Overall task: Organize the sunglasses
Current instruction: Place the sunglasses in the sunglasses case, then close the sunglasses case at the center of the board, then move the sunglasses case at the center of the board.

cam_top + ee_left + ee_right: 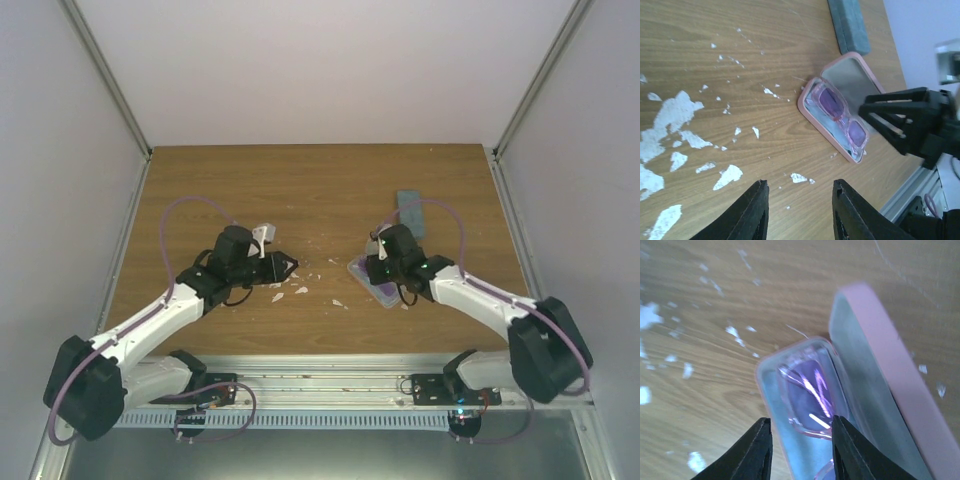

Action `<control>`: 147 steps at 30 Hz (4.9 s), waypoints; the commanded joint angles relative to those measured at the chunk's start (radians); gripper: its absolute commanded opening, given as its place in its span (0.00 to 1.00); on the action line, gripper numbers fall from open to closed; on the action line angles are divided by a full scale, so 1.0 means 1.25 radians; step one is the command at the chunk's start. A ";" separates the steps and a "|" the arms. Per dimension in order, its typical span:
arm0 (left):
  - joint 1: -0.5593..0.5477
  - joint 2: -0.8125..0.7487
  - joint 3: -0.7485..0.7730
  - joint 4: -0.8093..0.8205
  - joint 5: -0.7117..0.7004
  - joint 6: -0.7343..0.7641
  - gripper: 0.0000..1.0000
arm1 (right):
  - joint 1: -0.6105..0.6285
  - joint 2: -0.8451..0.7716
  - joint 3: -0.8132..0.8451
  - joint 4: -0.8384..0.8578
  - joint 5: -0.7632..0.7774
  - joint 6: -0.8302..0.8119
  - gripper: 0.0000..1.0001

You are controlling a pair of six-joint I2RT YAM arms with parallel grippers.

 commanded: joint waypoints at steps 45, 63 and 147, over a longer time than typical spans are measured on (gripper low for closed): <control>-0.314 0.541 0.192 0.239 -0.084 -0.201 0.06 | -0.073 0.017 0.068 -0.111 0.289 0.126 0.30; -0.376 0.701 0.312 0.181 -0.190 -0.247 0.00 | -0.058 0.021 0.005 -0.092 0.094 0.090 0.29; -0.166 0.054 -0.044 0.059 -0.217 -0.163 0.14 | -0.099 0.552 0.414 0.048 0.294 0.091 0.65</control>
